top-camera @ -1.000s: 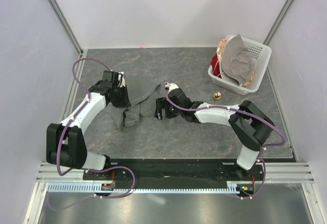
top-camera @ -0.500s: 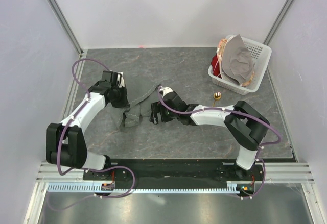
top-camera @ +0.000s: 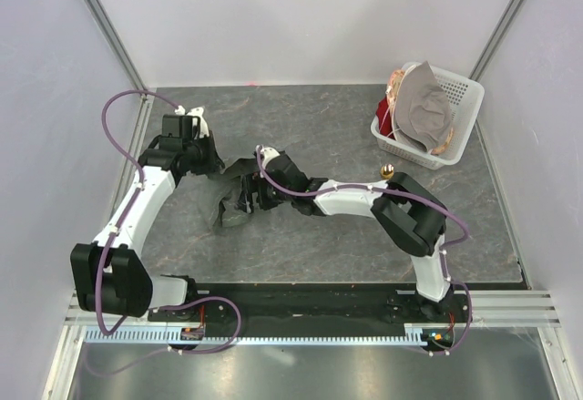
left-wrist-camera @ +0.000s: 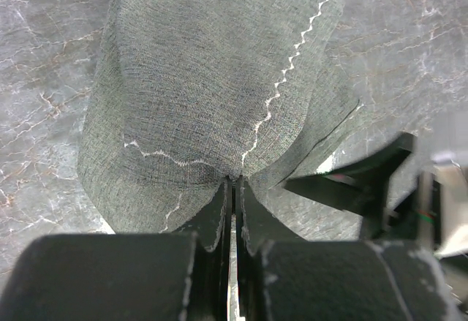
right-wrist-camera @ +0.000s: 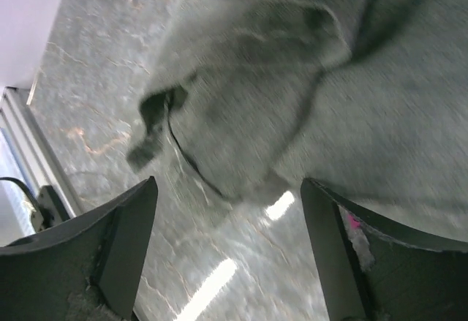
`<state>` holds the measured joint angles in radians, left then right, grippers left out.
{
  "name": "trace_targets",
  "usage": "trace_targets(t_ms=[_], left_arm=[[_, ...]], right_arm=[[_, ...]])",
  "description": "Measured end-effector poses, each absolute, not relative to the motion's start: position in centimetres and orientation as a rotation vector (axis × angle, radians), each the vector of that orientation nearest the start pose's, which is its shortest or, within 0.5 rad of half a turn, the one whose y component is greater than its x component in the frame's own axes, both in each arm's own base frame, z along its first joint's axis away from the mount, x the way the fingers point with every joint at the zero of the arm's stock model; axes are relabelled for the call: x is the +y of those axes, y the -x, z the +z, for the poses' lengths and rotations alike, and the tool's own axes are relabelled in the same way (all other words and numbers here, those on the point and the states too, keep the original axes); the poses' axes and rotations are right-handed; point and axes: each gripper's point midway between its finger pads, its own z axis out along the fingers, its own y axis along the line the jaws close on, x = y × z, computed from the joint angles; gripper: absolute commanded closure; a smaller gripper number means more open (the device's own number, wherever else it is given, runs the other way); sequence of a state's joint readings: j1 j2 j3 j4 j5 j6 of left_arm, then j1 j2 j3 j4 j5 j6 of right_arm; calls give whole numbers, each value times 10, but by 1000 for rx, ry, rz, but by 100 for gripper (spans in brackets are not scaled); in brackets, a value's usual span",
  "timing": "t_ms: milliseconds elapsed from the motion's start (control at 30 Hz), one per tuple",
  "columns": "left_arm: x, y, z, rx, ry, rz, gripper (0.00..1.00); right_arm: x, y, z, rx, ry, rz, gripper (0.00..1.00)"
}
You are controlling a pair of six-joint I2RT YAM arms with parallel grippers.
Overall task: Fold the napkin, place the utensils inside, and roll it up
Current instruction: Flatten the napkin out
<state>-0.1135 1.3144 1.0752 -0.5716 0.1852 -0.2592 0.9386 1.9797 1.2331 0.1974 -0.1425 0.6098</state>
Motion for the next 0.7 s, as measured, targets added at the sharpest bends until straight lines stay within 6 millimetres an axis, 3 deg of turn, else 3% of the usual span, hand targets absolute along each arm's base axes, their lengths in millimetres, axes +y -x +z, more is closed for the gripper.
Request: trace_targets(t_ms=[33, 100, 133, 167, 300, 367, 500, 600, 667, 700], left_arm=[[-81, -338, 164, 2398, 89, -398, 98], [-79, -338, 165, 2395, 96, -404, 98], [-78, -339, 166, 2394, 101, -408, 98], [-77, -339, 167, 2390, 108, -414, 98], [-65, -346, 176, 2354, 170, -430, 98], [-57, -350, 182, 2323, 211, -436, 98], [-40, -358, 196, 2251, 290, -452, 98], [-33, -361, 204, 2200, 330, -471, 98], [-32, -360, 204, 2181, 350, -494, 98], [-33, -359, 203, 2179, 353, -506, 98]], right_arm=[[468, -280, 77, 2253, 474, 1036, 34], [476, -282, 75, 2250, 489, 1057, 56], [480, -283, 74, 2252, 494, 1068, 87], [483, -284, 72, 2253, 498, 1072, 99], [477, -287, 66, 2284, 503, 1038, 100], [465, -290, 64, 2300, 497, 1008, 100], [402, -313, 76, 2344, 455, 855, 100], [351, -354, 113, 2287, 406, 684, 100], [325, -383, 142, 2235, 367, 582, 86], [316, -395, 157, 2206, 352, 545, 62]])
